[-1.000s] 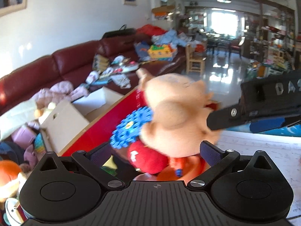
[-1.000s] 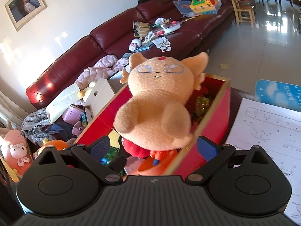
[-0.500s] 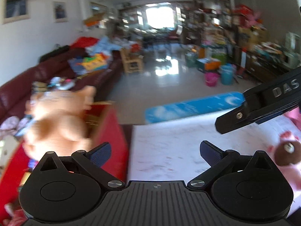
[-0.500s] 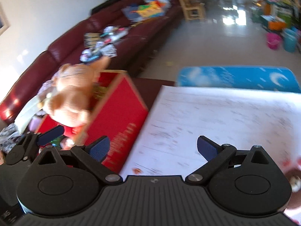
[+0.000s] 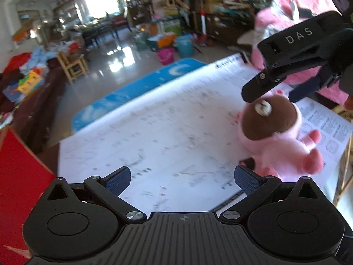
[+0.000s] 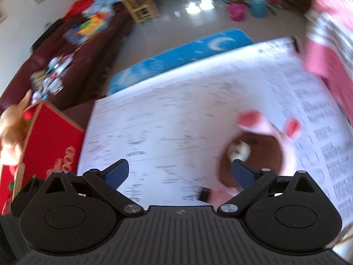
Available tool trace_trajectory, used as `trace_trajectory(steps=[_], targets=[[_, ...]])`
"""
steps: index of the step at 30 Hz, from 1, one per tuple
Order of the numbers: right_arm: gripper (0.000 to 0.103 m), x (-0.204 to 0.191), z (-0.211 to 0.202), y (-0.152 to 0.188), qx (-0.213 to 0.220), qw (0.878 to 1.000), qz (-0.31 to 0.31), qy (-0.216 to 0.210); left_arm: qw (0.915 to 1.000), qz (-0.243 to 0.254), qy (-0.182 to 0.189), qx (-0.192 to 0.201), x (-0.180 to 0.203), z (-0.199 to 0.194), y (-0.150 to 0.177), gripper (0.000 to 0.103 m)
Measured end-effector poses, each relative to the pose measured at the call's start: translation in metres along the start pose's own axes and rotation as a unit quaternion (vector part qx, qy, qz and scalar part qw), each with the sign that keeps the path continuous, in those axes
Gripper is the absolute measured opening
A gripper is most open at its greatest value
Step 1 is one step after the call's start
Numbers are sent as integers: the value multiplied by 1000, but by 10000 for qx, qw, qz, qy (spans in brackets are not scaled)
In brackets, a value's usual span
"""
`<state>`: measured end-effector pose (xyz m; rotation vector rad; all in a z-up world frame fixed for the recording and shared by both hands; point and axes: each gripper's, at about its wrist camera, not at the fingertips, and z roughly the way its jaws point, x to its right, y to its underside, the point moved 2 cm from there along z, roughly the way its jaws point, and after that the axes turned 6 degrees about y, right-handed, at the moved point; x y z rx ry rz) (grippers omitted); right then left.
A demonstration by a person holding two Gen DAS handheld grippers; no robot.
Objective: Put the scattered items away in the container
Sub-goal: 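Move both tools to the pink pig-costumed bear plush on the sheet, then close the right tool on the bear plush while the left tool grips its foot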
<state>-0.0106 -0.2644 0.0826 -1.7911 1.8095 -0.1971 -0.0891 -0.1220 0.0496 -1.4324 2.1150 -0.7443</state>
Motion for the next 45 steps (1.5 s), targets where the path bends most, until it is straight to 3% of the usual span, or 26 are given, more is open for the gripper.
trace_trajectory(steps=[6,14,23,33,36,37,39,42,45], targets=[[99,55,20,22,-259,9962,827,38,9983,-232,490,-195,10,35,-11,103],[99,95,27,42,-341,9871,1565,18,9912,-372,1207,-391,31,63,-15,101],[99,111,42,52,-533,9833,1737,-110,9864,-283,1439,-738,48,85,-5,96],[100,115,50,47,-419,9813,1858,-283,9823,-34,1718,-741,58,98,-8,99],[100,113,53,48,-374,9838,1749,-88,9803,-34,1830,-739,60,102,-8,98],[100,113,54,49,-352,9845,1717,-51,9793,-70,1884,-739,60,103,-8,97],[100,114,57,51,-316,9858,1652,29,9762,-114,2030,-752,60,103,-8,84],[99,109,62,57,-377,9870,1560,15,9747,-138,2074,-818,57,100,-6,77],[99,95,70,63,-583,9866,1494,-287,9777,-75,1912,-865,49,94,1,74]])
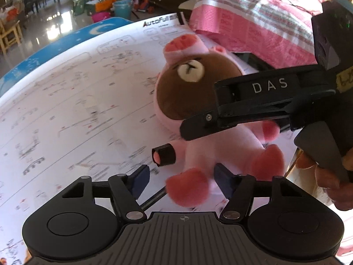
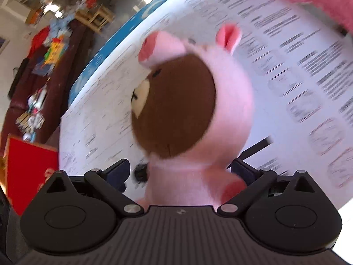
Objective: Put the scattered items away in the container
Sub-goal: 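Close the right tool on the bear plush while the left tool grips its foot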
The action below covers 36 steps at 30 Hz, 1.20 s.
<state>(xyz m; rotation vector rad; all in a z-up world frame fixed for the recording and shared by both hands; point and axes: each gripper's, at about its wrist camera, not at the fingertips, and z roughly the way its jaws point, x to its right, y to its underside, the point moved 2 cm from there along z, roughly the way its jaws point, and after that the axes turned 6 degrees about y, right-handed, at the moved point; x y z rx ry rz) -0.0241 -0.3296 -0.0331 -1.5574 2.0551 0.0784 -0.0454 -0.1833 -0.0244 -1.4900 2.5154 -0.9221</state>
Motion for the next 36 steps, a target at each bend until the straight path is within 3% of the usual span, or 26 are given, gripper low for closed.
trace_trajectory(steps=[4,10,12,14,20,25,28,30,32,34,35,36], targets=[[99,-20,8,6,-34,9995,-279,-113,9999,-83,83,-103,-8,-6,9,74],[93,-17,9,1,-78,9999,-76,-109,9995,292,86,-75,-1,-3,4,73],[87,-4,4,-1,-98,9998,99,-130,9985,514,147,-104,3,-1,2,47],[86,7,0,-2,-107,9996,236,-115,9977,633,151,-195,5,4,0,34],[82,23,-10,-6,-89,9991,378,-178,9957,844,237,-285,14,10,3,33],[80,-6,-6,-8,85,9995,-303,20,9933,996,130,-575,15,23,8,33],[78,-16,5,-4,149,9975,-689,108,9923,1028,-24,-695,12,28,8,43],[78,-16,10,-2,121,9978,-655,67,9921,1001,-69,-751,11,31,5,57],[77,-17,12,-1,108,9973,-721,76,9916,996,-55,-827,12,35,2,58],[77,-17,12,0,101,9969,-771,101,9898,1093,-85,-911,16,39,-1,58],[77,-16,12,-1,86,9972,-742,83,9889,1144,-108,-942,17,41,-1,52],[77,-16,12,-2,72,9974,-707,70,9884,1161,-115,-975,18,43,0,35]])
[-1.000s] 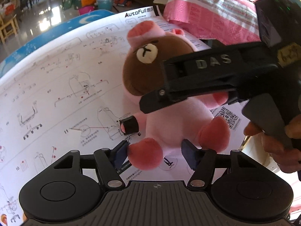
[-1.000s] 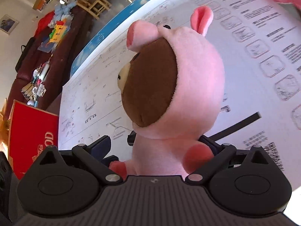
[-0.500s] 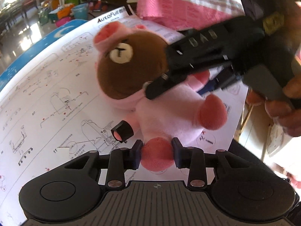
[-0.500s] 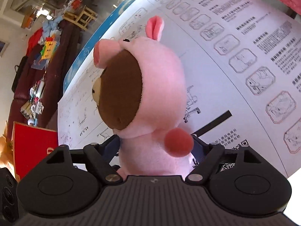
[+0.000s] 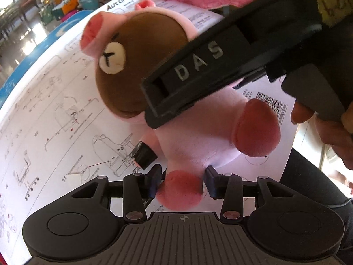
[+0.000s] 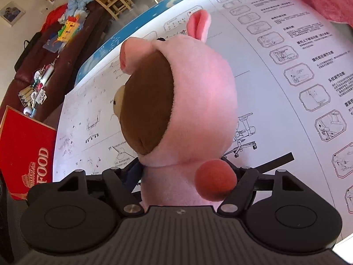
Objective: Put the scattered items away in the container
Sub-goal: 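Close the right tool on the bear plush while the left tool grips its foot, then lift the pink bear plush with both tools and carry it toward the box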
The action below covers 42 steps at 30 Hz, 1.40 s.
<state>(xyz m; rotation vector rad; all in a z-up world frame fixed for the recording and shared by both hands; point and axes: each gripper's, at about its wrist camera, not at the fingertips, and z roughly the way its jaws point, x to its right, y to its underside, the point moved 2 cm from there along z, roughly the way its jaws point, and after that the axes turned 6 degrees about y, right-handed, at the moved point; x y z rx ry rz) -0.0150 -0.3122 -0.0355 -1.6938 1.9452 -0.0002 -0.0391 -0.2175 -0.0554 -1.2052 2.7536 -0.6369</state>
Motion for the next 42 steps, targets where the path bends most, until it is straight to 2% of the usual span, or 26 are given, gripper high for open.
trace_trajectory(steps=[3,8,13,14,16,20,25,26,27,32,37,42], targets=[[78,1,0,-2,-58,10000,56,-3,10000,-66,8,10,-2,2,4,30],[79,10,-4,-9,-291,9986,431,-88,9999,-137,22,69,-5,0,6,30],[79,1,-18,-13,17,9999,107,105,9998,-172,106,39,-6,3,5,29],[78,-2,-18,-13,53,9999,35,101,9997,-179,140,19,-7,4,4,31],[77,-7,-13,-12,81,9998,-143,127,9997,-172,172,-13,-7,4,2,52],[74,-12,-8,-7,225,9994,-240,143,9998,-173,71,-92,-8,10,-5,57],[75,-14,-6,-8,241,9991,-301,159,9984,-519,183,-136,-18,13,-8,61],[75,-11,-6,-9,228,9993,-269,136,9983,-547,171,-126,-19,13,-8,43],[75,-10,-6,-10,223,9994,-228,119,9985,-514,142,-94,-19,11,-8,30],[76,-13,1,-21,174,9998,-67,97,9995,-286,-117,29,-14,10,-8,27],[75,-23,10,-20,278,9994,-172,96,9977,-672,-36,100,-30,8,-5,29],[71,-26,9,-20,239,9997,53,2,9968,-718,-255,261,-32,-5,5,27]])
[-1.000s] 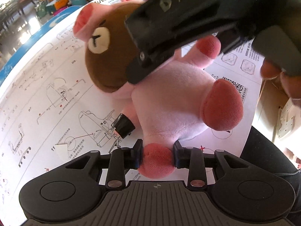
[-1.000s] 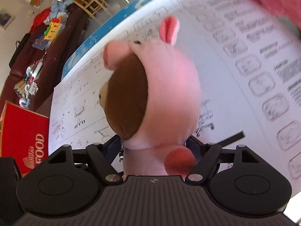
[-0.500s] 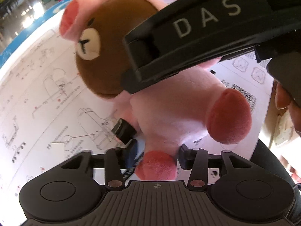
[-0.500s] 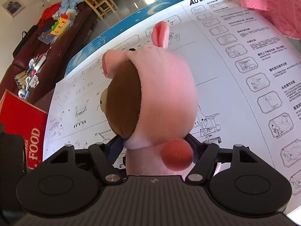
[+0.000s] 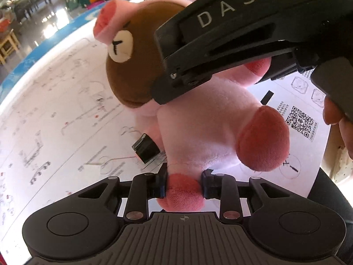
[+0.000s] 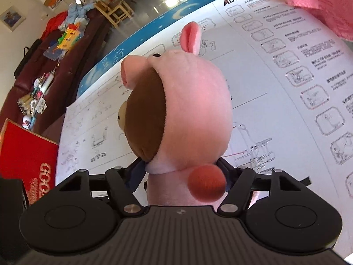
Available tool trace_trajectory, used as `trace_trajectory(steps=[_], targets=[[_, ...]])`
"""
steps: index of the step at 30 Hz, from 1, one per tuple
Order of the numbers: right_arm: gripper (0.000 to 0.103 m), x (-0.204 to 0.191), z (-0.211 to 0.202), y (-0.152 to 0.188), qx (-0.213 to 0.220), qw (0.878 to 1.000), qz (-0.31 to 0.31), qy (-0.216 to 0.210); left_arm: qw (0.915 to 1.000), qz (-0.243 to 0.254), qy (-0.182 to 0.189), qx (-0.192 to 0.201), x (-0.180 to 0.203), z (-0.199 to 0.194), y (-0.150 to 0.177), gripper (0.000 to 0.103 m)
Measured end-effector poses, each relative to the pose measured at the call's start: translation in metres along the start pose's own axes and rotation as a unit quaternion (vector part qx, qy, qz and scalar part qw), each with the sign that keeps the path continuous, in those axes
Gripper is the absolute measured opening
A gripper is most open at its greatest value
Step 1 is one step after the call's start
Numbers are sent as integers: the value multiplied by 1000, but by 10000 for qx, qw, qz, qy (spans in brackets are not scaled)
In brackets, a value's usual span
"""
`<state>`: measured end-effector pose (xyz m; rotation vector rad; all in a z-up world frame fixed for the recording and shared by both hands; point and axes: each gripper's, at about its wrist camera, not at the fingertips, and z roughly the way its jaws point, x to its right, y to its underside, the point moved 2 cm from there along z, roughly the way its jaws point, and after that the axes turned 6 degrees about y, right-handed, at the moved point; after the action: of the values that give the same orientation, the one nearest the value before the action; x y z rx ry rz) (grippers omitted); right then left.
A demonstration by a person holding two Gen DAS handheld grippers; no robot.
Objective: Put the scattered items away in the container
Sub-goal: 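Lift the pink bear plush with both tools and carry it toward the box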
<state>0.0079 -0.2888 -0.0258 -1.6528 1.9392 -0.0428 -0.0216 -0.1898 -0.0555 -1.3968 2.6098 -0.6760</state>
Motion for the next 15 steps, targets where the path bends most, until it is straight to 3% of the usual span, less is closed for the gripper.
trace_trajectory(steps=[15], targets=[[71,-54,-26,16,-26,9988,-318,-370,9981,305,-432,304,-2,-77,34,27]])
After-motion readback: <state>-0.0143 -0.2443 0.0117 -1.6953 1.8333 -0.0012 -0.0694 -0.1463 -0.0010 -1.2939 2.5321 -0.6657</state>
